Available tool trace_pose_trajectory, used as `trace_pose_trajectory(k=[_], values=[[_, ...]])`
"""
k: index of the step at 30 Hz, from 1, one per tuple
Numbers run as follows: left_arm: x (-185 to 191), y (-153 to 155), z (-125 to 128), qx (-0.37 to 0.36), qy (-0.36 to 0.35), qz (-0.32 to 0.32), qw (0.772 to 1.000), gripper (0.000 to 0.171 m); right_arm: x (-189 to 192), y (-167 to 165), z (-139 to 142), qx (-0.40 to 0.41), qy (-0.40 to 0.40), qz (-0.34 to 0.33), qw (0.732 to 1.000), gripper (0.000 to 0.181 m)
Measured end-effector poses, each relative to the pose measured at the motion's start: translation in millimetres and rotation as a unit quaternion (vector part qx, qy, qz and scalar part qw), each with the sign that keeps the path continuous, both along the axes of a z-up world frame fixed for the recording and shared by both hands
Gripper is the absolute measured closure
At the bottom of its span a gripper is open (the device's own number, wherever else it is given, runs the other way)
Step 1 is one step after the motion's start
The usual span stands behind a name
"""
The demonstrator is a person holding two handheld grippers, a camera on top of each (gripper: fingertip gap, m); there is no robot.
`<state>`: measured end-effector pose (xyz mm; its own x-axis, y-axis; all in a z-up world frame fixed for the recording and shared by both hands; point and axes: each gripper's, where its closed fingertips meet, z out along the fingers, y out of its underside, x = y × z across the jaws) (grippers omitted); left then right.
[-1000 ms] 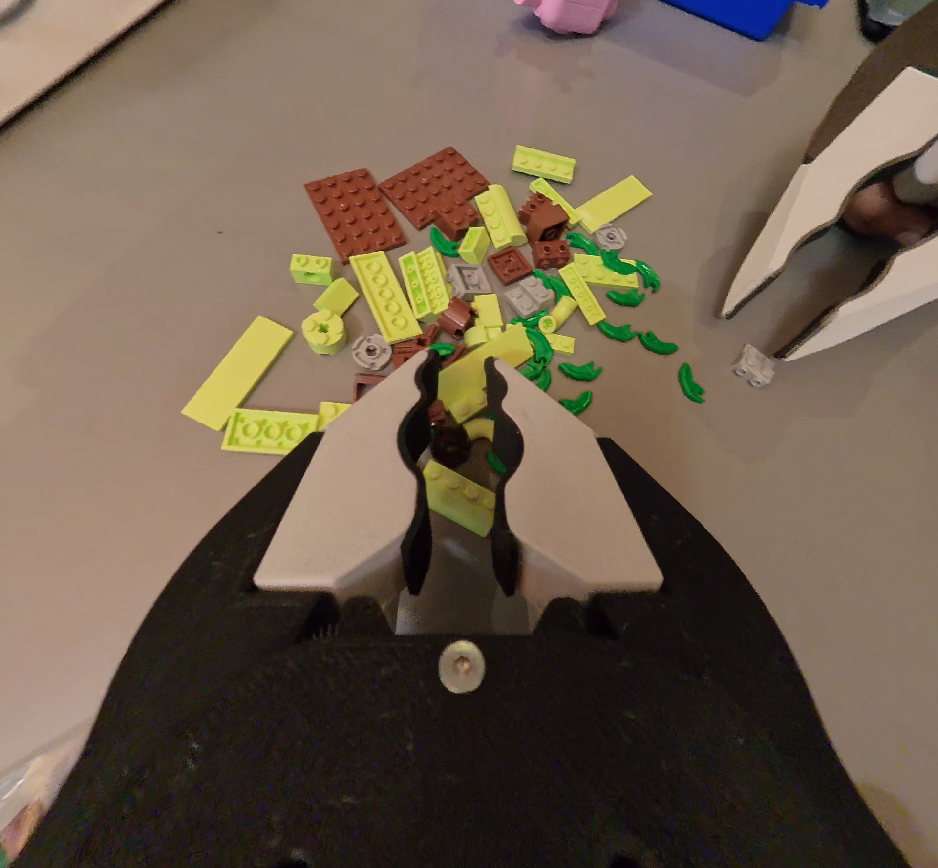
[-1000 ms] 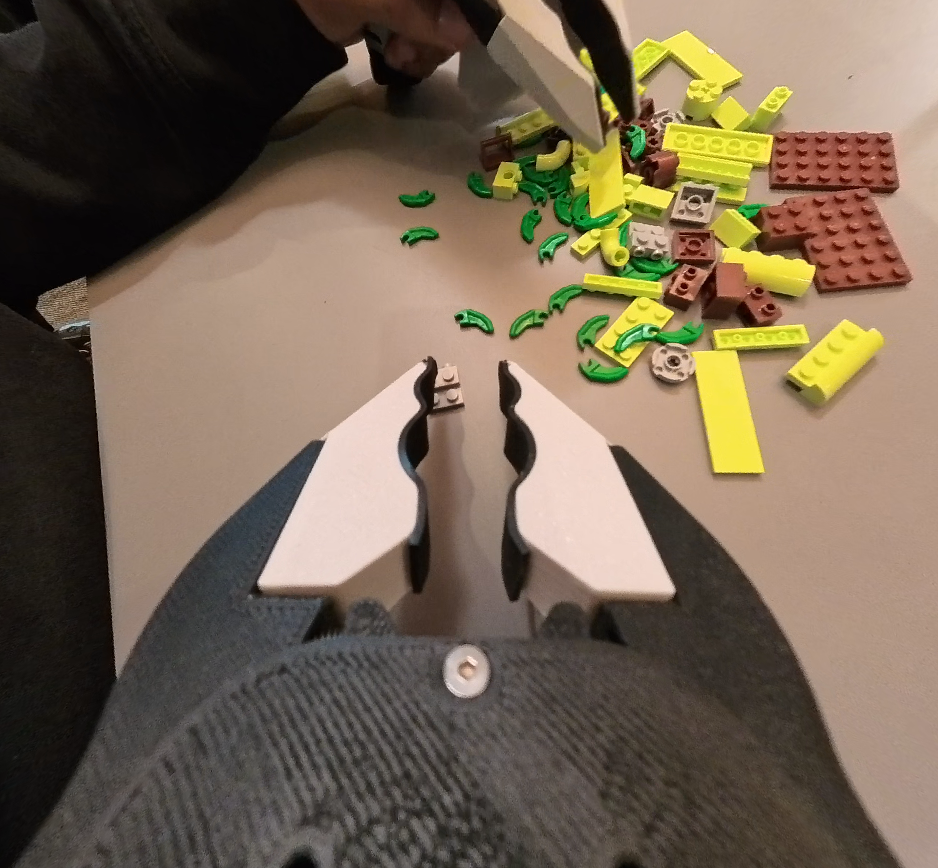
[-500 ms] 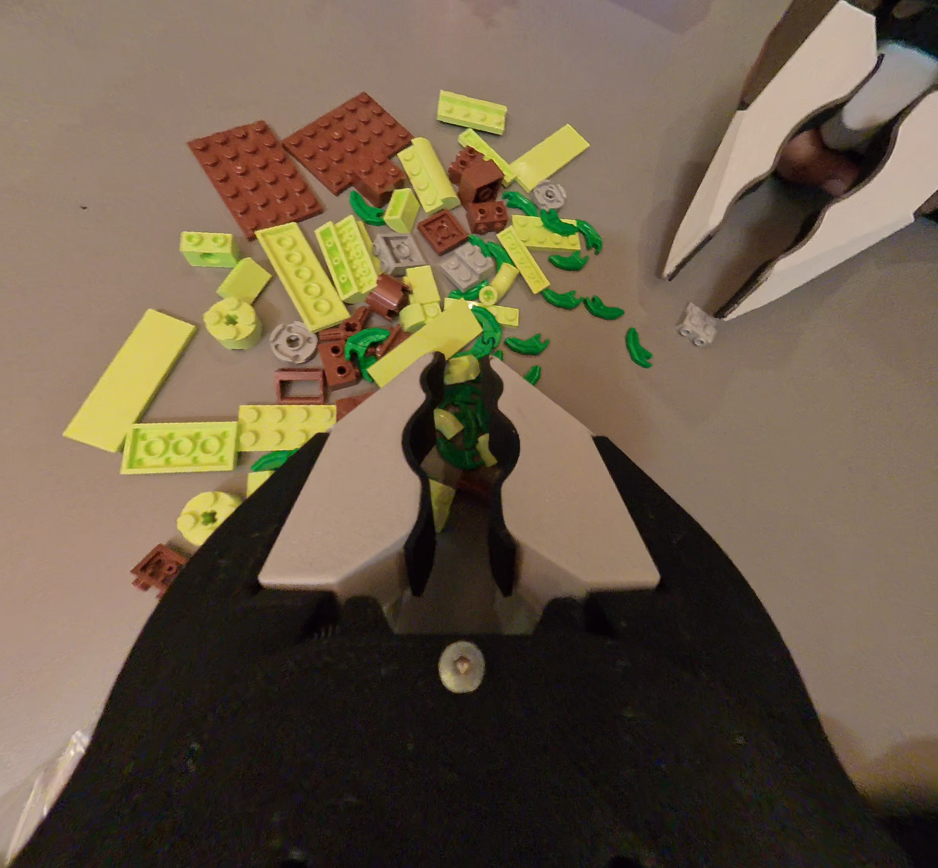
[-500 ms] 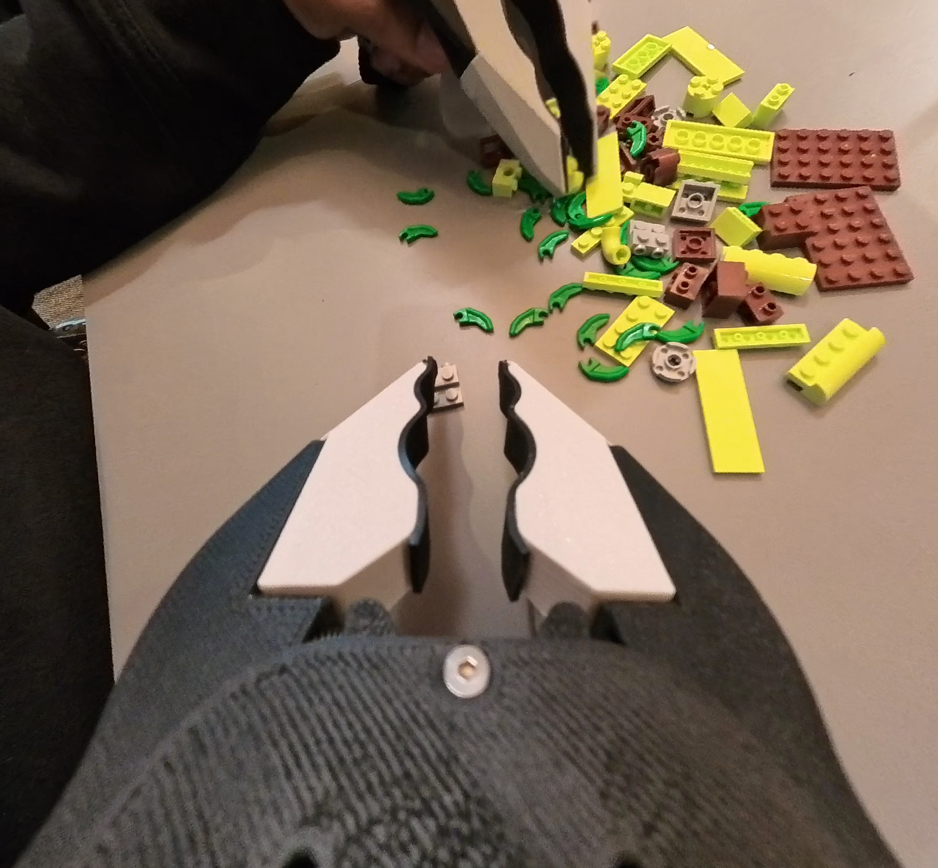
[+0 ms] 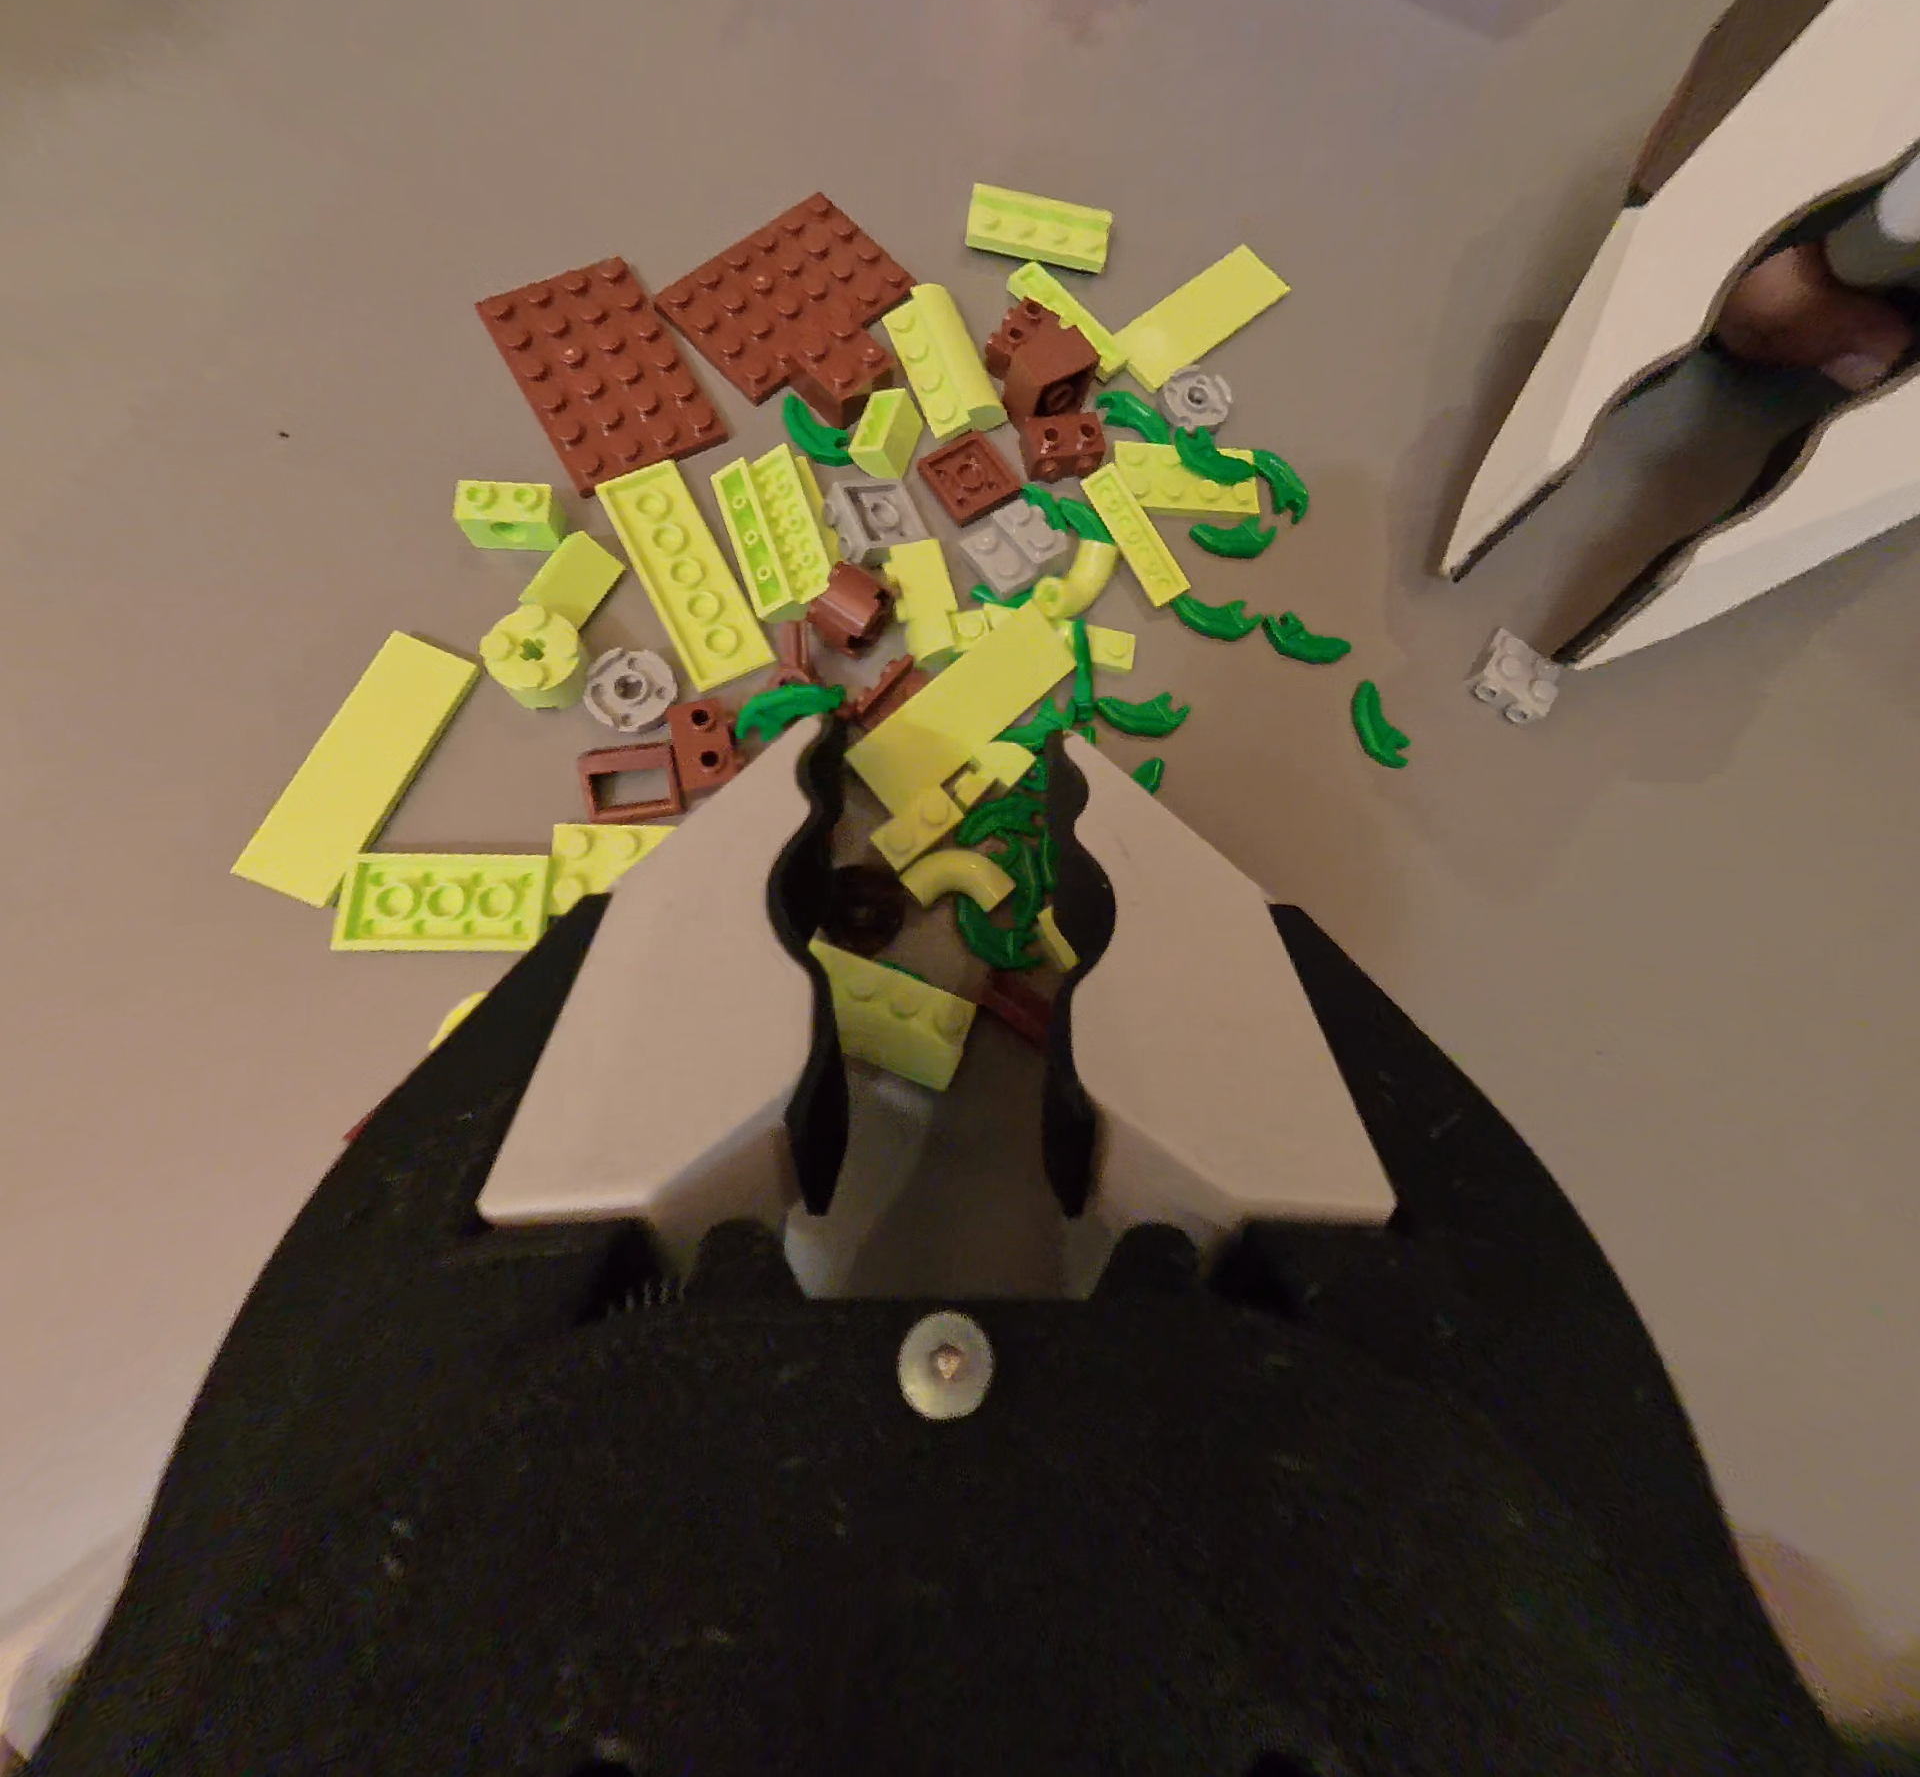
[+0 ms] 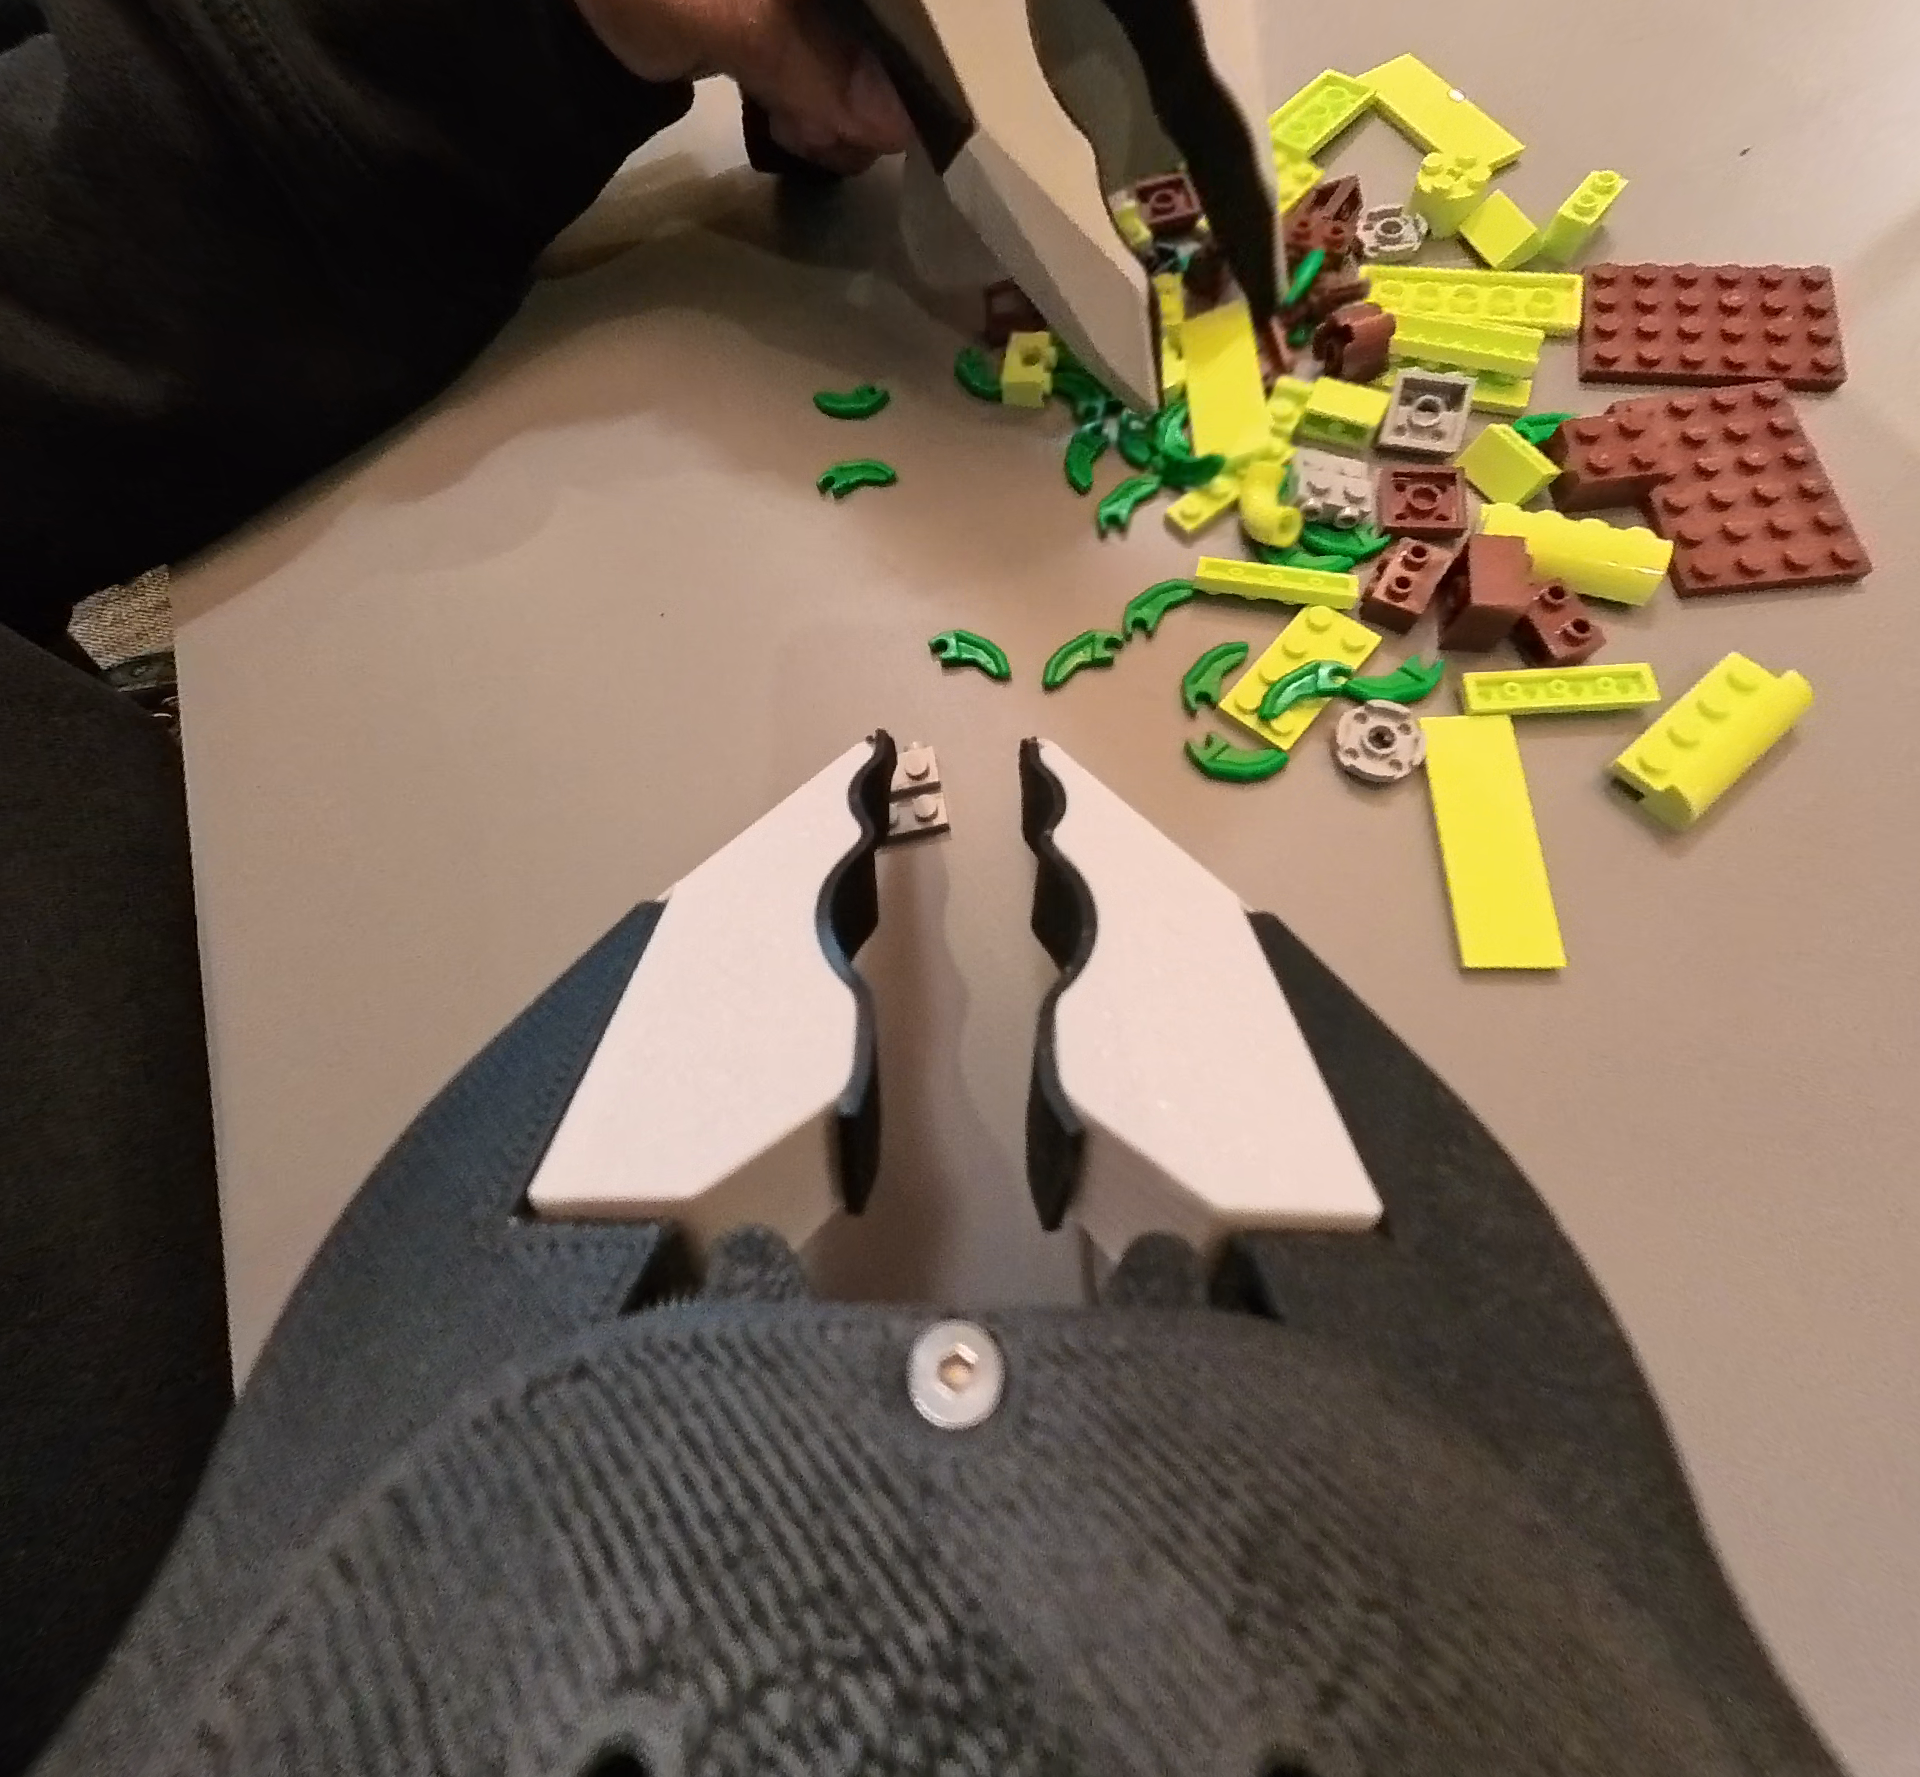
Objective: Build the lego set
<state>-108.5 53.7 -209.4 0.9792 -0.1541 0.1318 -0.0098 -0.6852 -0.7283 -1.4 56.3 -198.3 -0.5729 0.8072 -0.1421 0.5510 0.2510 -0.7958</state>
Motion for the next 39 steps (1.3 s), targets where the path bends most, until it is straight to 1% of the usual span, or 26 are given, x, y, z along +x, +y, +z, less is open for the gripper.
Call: trace_pose_trajectory(k=[3,7,10,12,16,21,26,29,32,37,39], values=[[6.5,-2.3,-1.3,-0.005,-0.005,-0.019,1.000,0.149,0.0,0.0,-0.2,0.000,-0.001,0.000,1.000,0.158],[12.0,-4.5,-0.9,-0.006,-0.014,-0.036,0.999,0.156,0.0,-0.1,-0.2,0.001,-0.001,0.000,1.000,0.158],[21.7,-7.2,3.2,0.006,-0.024,-0.066,0.997,0.167,0.0,-0.1,-0.1,0.000,0.000,0.000,1.000,0.159],[26.0,-7.9,6.0,0.013,-0.033,-0.077,0.996,0.169,0.0,-0.2,0.0,0.000,0.000,0.000,1.000,0.159],[25.2,-7.7,6.4,0.014,-0.036,-0.074,0.996,0.168,0.0,-0.3,-0.1,0.000,0.000,0.000,1.000,0.159],[6.3,-8.1,9.4,0.025,-0.014,-0.032,0.999,0.165,-0.1,-0.3,-0.2,0.000,0.000,0.000,1.000,0.159],[-22.1,-5.6,22.6,0.063,0.027,0.035,0.997,0.164,-0.2,-0.3,-0.3,-0.001,0.000,0.000,1.000,0.159],[-37.6,-4.3,30.3,0.083,0.062,0.074,0.992,0.165,-0.1,-0.2,0.1,-0.001,0.000,0.000,1.000,0.159],[-52.0,-5.3,39.1,0.104,0.081,0.113,0.985,0.165,-0.1,-0.2,0.5,-0.002,0.001,0.000,1.000,0.159],[-72.8,-11.9,52.4,0.135,0.079,0.171,0.973,0.166,-0.8,0.9,2.4,-0.008,0.005,-0.003,1.000,0.159],[-79.1,-14.6,56.9,0.146,0.079,0.189,0.968,0.167,-3.6,5.1,2.6,-0.007,0.006,-0.019,1.000,0.162]])
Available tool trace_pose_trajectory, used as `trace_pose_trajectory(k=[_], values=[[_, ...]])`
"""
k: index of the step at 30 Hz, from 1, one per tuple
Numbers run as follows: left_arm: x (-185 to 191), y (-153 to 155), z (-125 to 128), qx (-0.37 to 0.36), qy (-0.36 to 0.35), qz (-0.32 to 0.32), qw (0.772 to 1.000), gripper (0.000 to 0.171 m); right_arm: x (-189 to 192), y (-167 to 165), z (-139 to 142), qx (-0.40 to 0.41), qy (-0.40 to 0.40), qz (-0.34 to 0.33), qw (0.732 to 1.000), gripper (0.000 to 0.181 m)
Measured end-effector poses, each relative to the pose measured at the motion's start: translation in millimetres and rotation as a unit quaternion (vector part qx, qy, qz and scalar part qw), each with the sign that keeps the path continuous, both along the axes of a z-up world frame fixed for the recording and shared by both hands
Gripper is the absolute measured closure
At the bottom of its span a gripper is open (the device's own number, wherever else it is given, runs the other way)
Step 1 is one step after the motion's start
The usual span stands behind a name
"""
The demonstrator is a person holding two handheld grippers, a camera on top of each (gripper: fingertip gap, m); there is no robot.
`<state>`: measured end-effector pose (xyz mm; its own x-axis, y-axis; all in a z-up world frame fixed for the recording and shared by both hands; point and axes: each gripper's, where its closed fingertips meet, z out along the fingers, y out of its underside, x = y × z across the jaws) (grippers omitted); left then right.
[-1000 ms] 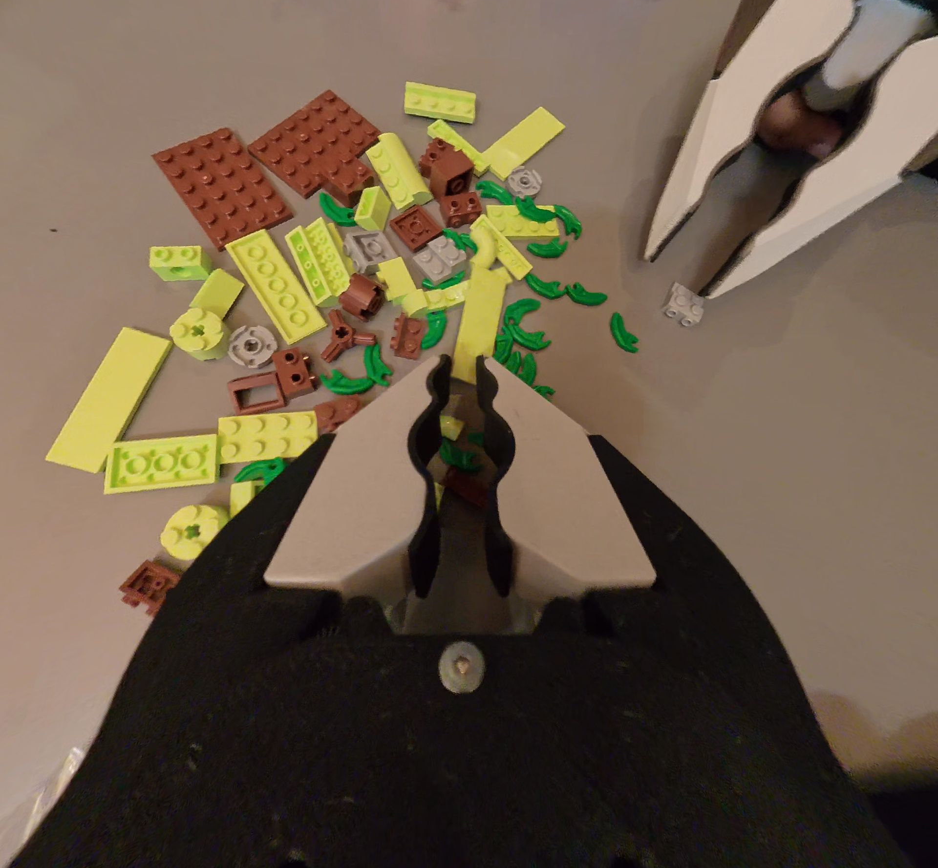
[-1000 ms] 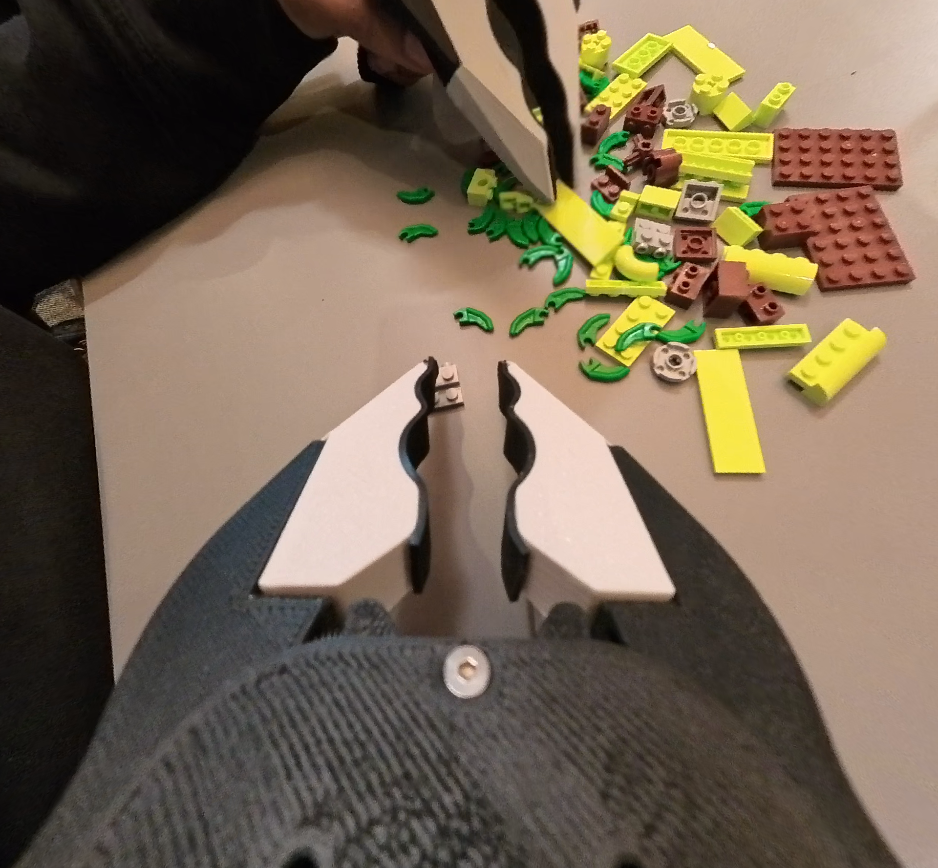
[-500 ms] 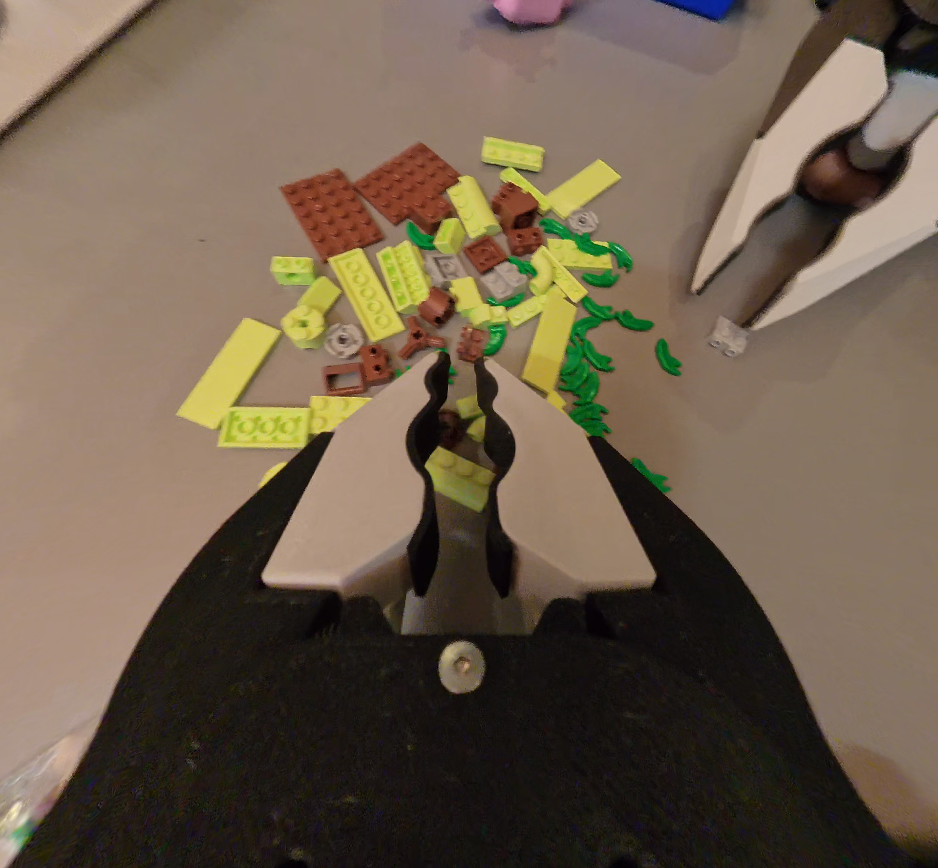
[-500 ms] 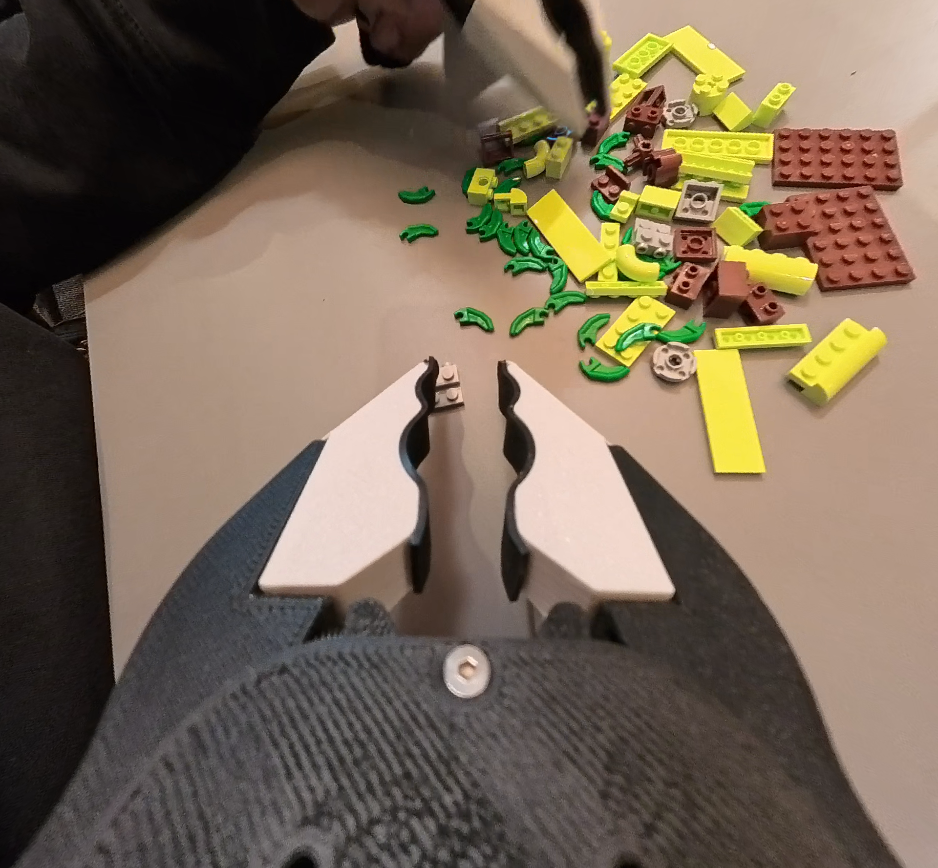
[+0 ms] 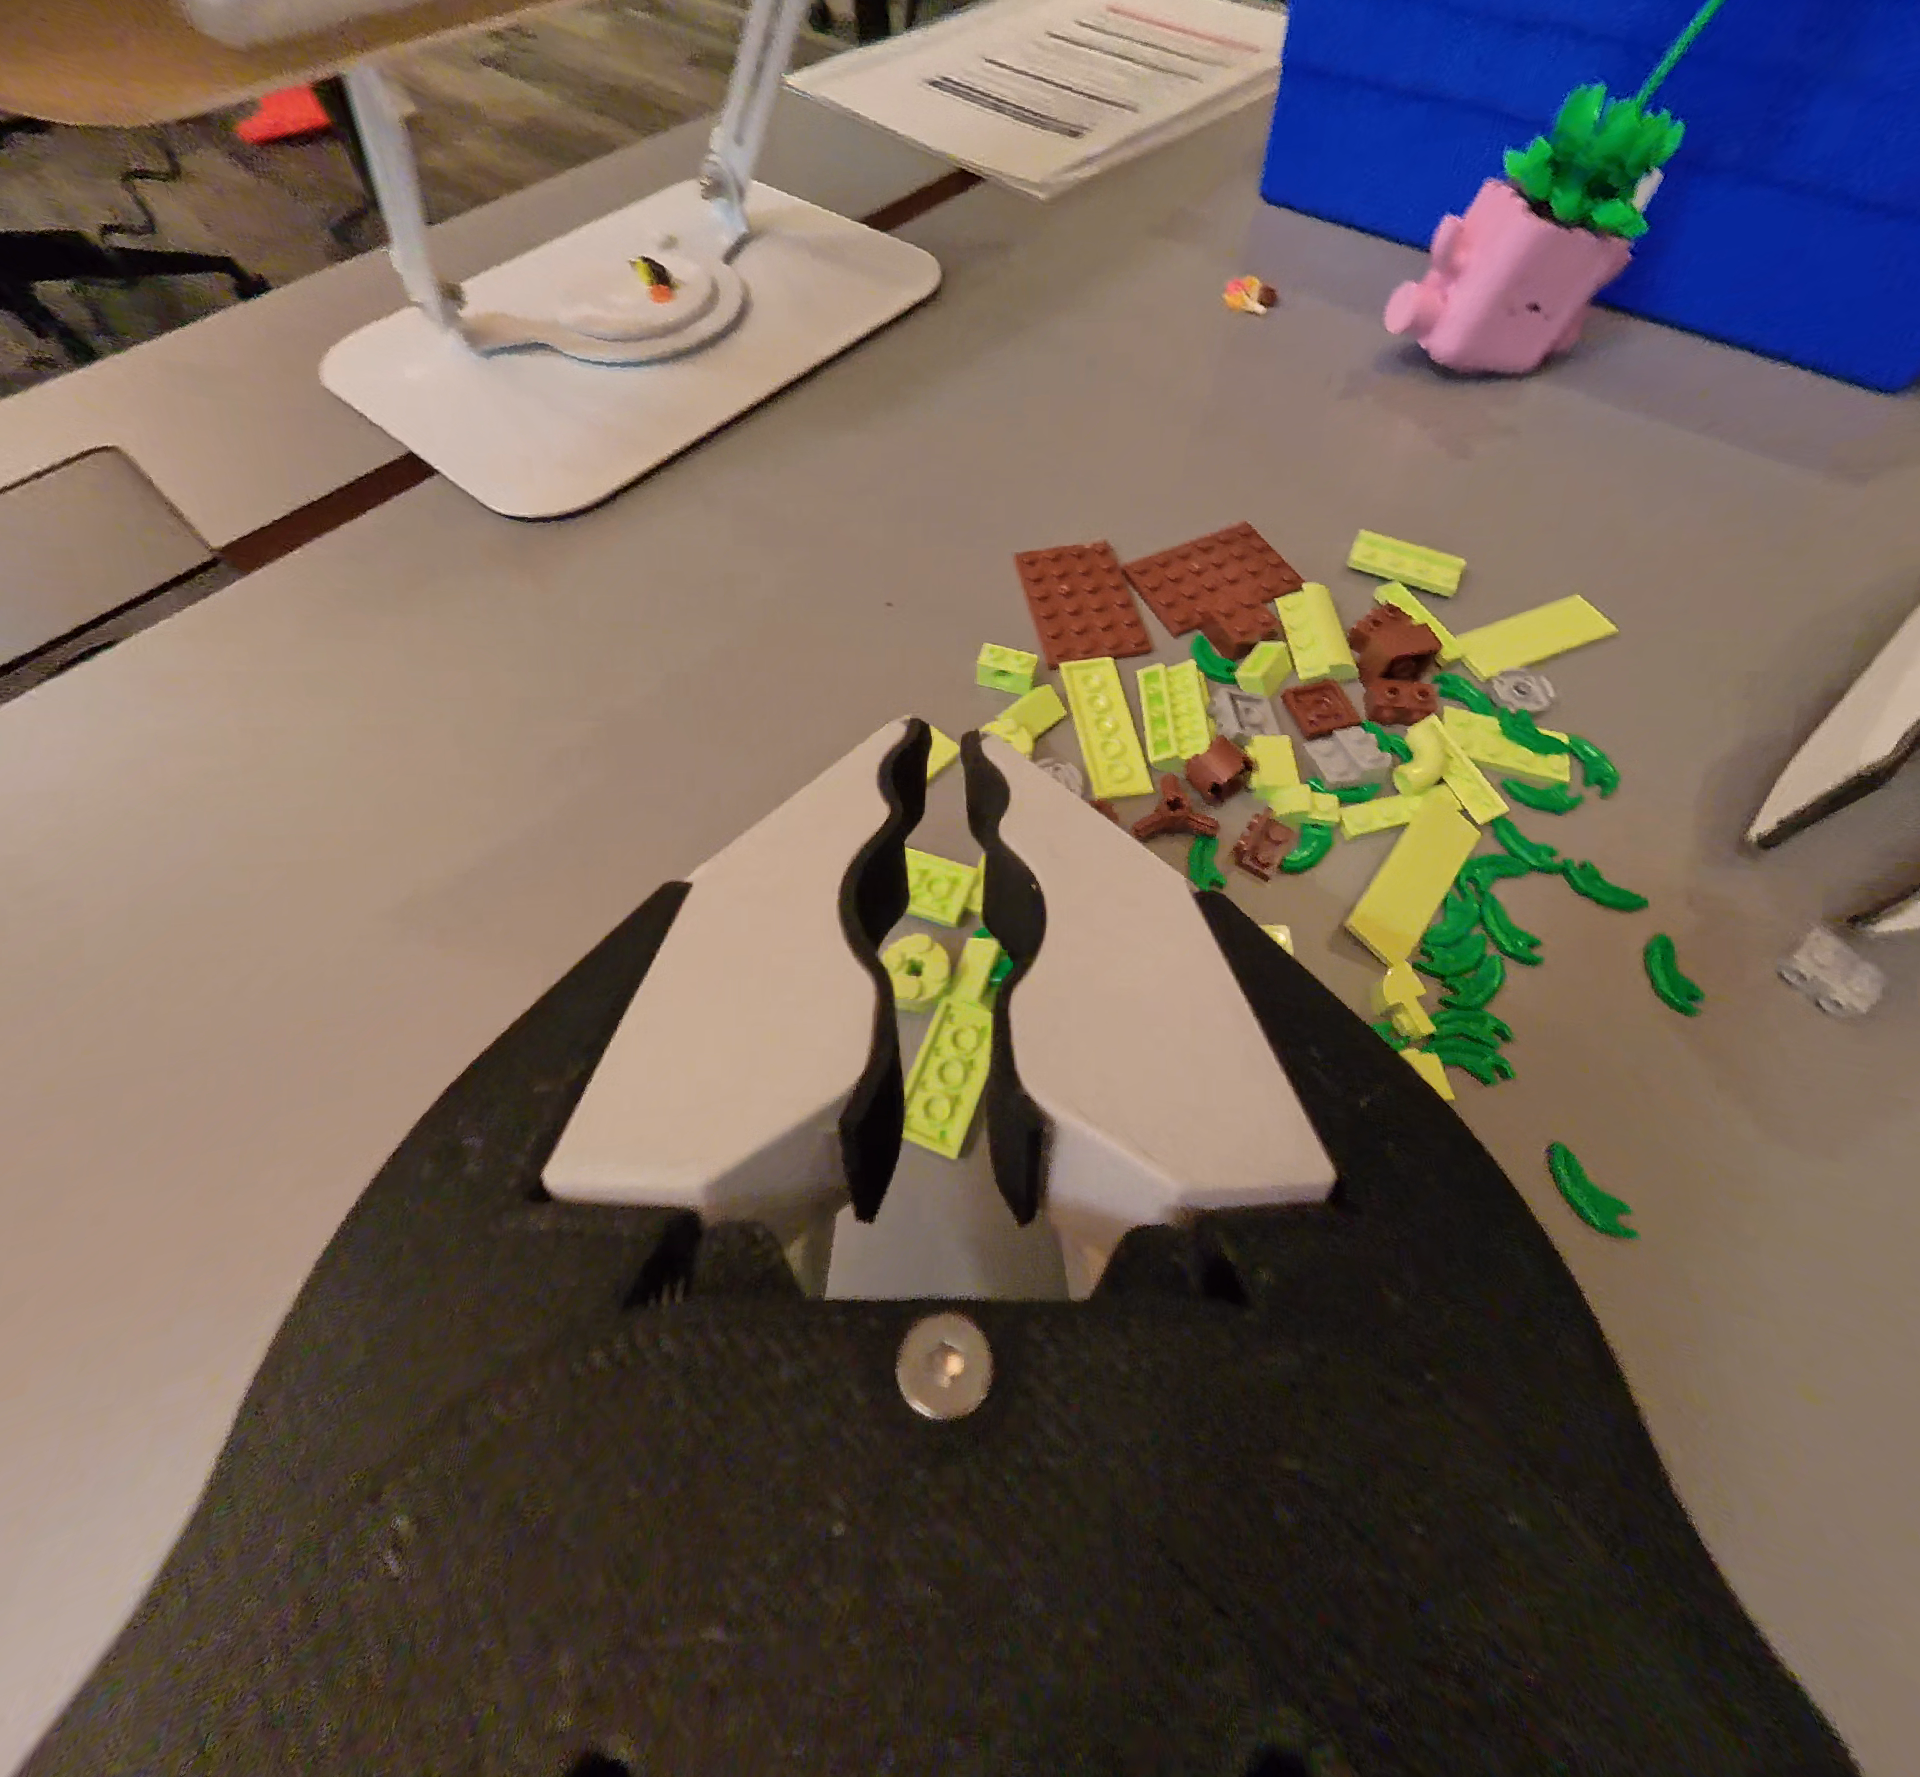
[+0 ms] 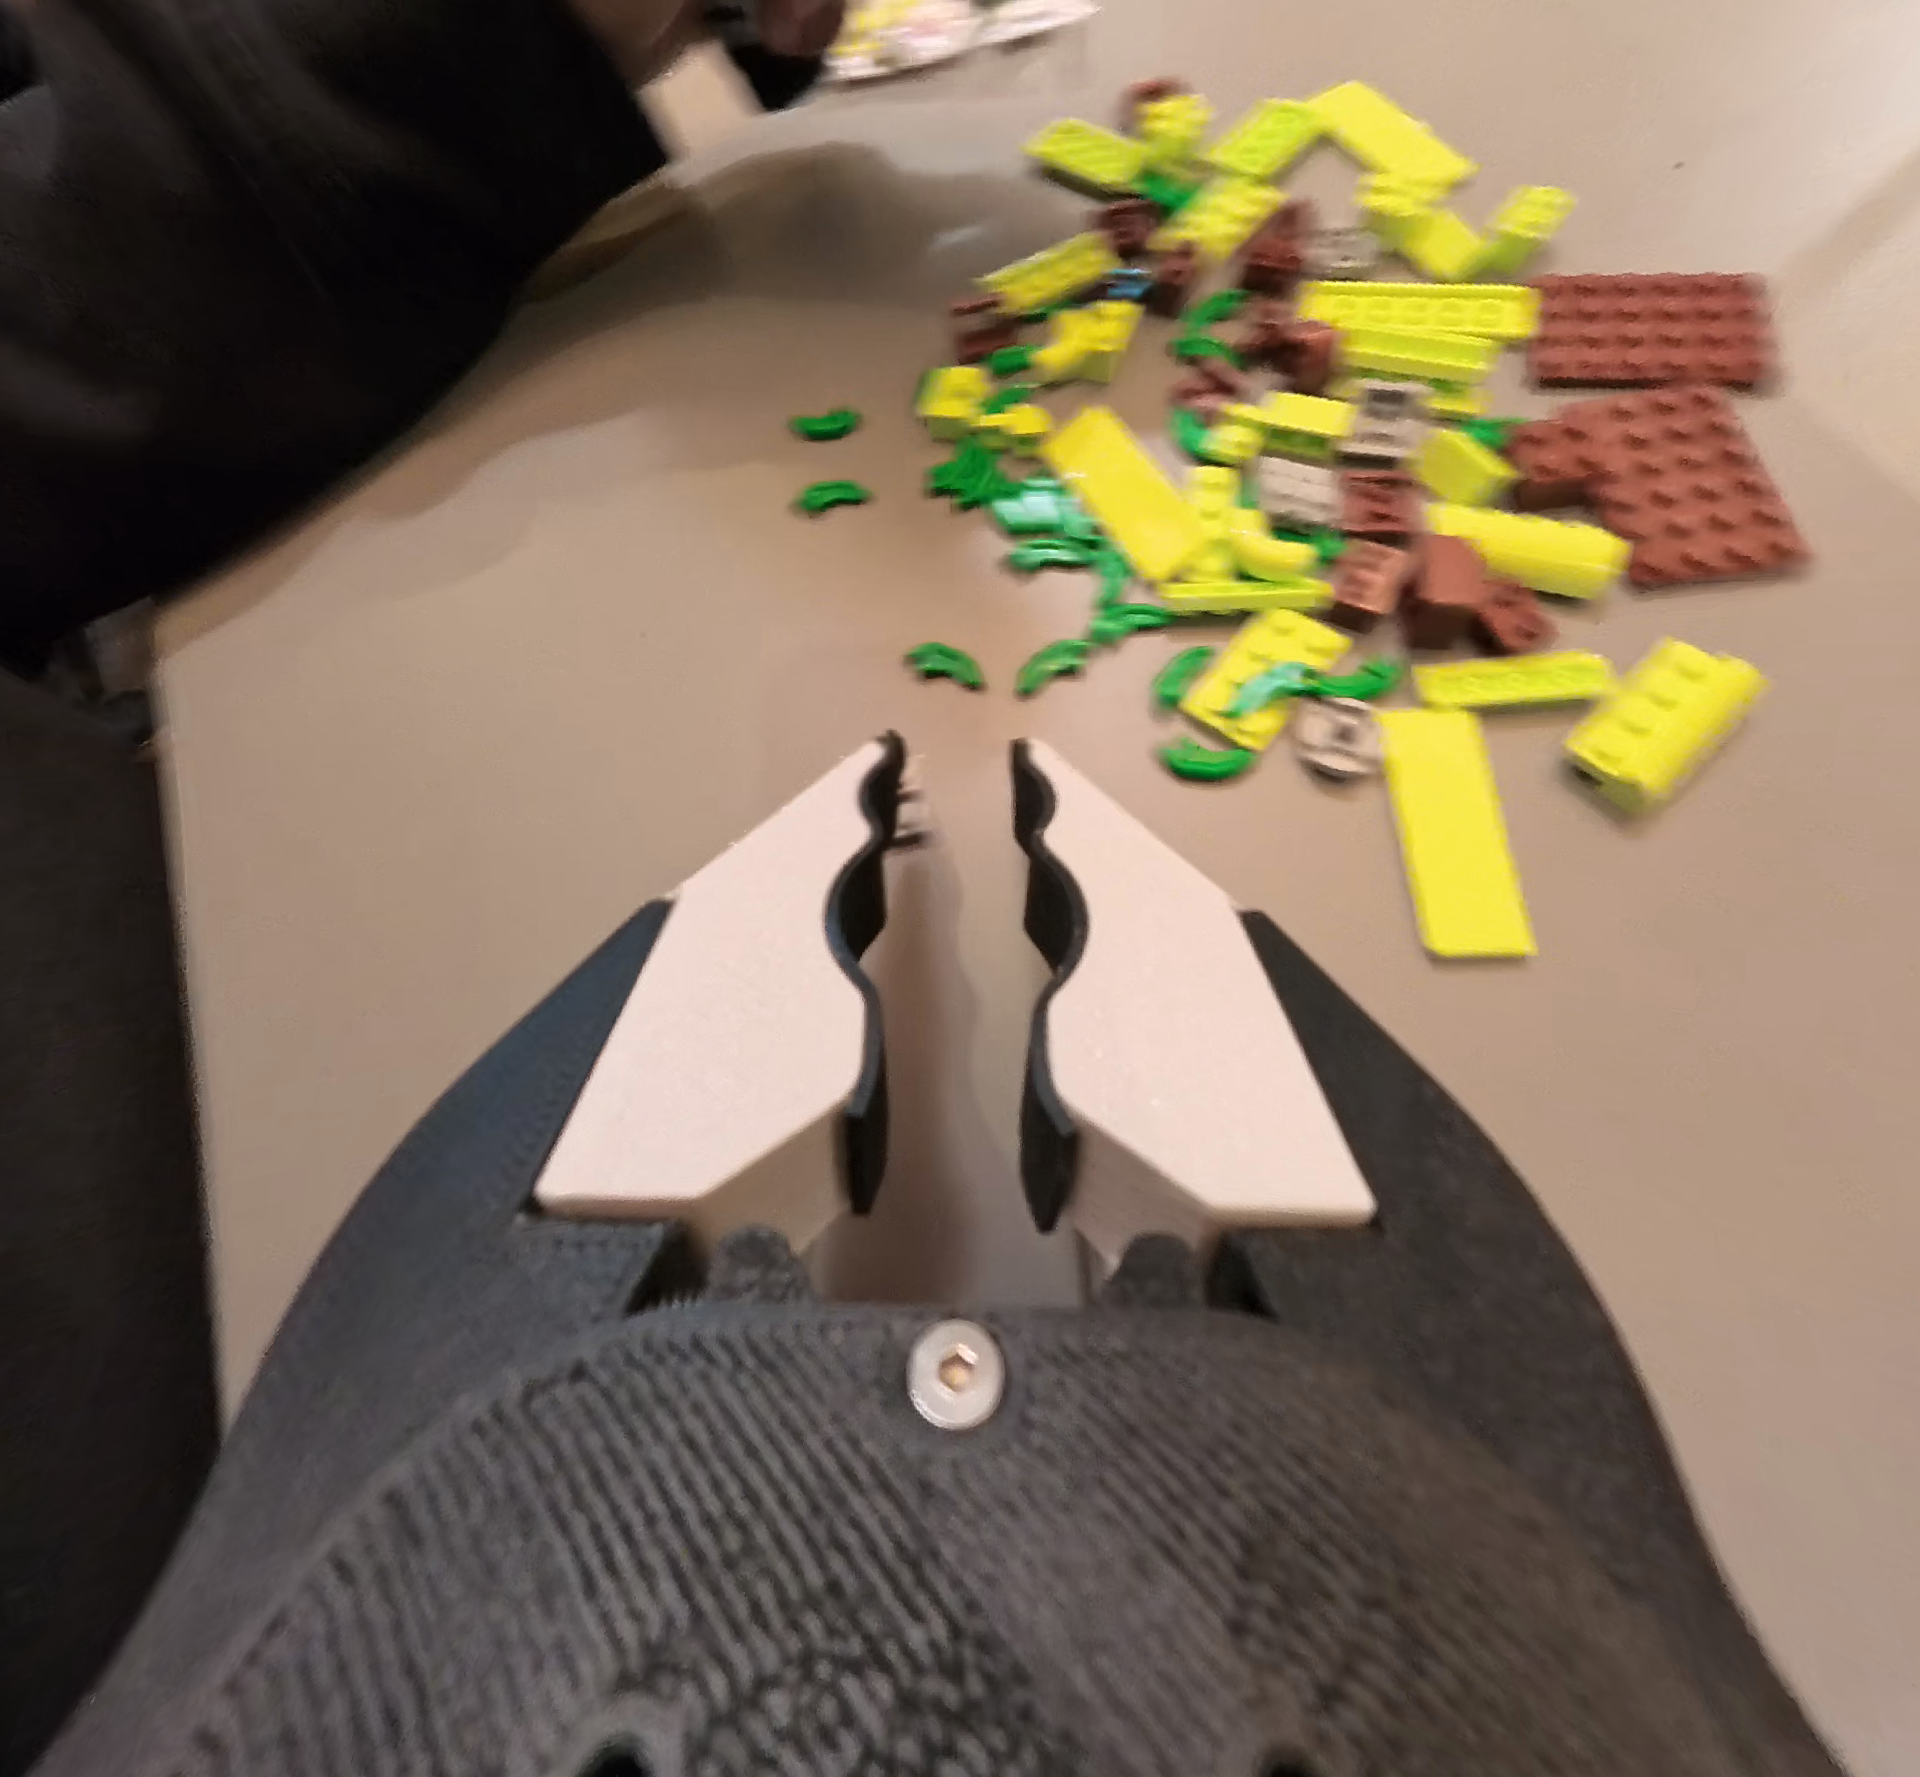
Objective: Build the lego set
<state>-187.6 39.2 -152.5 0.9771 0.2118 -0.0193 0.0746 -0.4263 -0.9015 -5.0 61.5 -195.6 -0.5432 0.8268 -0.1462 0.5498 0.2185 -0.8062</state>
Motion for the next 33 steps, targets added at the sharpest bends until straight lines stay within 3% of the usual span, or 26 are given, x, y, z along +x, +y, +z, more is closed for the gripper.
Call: trace_pose_trajectory(k=[11,33], values=[[-17.0,-5.5,8.2,0.032,-0.009,0.056,0.998,0.169,-11.6,22.6,8.6,-0.027,0.015,-0.076,0.997,0.161],[-18.9,-2.5,10.6,0.046,-0.011,0.073,0.996,0.169,-12.1,24.2,10.6,-0.031,0.020,-0.080,0.996,0.160]])
